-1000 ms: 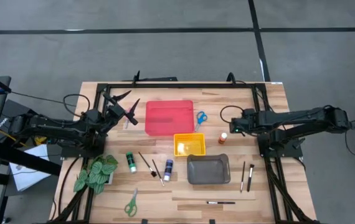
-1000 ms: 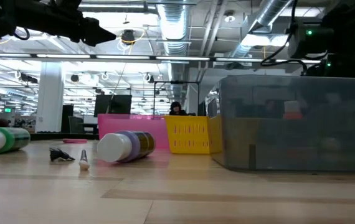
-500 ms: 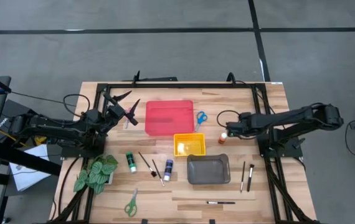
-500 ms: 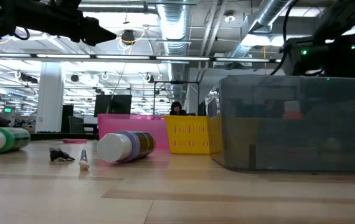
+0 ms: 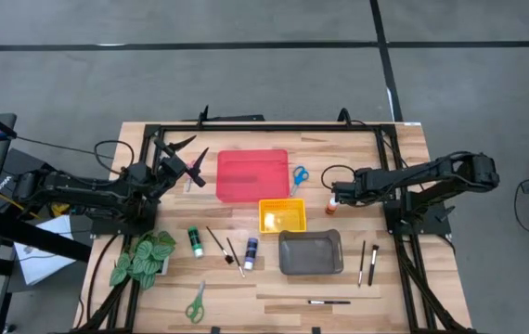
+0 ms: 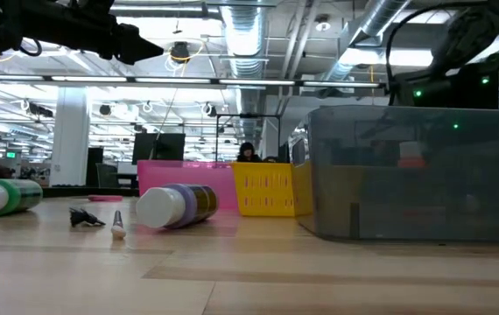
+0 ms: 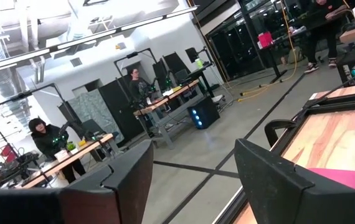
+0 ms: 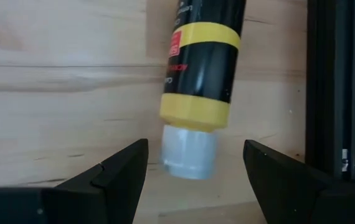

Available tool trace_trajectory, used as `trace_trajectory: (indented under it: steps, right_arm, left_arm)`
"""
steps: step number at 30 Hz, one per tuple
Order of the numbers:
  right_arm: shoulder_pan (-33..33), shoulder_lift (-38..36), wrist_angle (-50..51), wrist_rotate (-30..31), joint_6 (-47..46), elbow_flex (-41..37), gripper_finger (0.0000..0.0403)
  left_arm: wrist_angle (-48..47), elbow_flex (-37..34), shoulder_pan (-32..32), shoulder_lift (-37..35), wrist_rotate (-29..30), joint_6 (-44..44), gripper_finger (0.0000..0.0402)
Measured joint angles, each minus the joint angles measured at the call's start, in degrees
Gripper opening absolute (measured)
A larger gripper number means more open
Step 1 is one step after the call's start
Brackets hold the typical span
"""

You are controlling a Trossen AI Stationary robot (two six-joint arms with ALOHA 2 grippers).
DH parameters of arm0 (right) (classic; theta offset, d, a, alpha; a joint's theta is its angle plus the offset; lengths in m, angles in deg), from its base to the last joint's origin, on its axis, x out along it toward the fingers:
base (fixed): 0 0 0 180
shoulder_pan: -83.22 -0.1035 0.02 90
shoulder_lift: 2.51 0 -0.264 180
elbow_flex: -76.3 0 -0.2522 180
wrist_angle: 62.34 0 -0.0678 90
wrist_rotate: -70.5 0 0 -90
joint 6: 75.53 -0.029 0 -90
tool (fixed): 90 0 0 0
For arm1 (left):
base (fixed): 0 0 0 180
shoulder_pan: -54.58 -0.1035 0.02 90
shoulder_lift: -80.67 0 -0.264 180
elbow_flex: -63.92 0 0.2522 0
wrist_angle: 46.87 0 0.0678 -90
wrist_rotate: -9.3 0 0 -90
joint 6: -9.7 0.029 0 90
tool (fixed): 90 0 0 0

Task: Pick & Place Paint Supplies
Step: Put the yellow paint bottle into the yellow bin

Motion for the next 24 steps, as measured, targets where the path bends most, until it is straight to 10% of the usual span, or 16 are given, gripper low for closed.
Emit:
trace_trajectory:
  steps: [24]
  right_arm:
    - [-1.52, 1.23, -1.01, 3.2, 0.17, -0.09, 0.0109]
  left_arm:
    - [-0.24, 0.0, 0.0, 0.0, 0.02, 0.0, 0.0207]
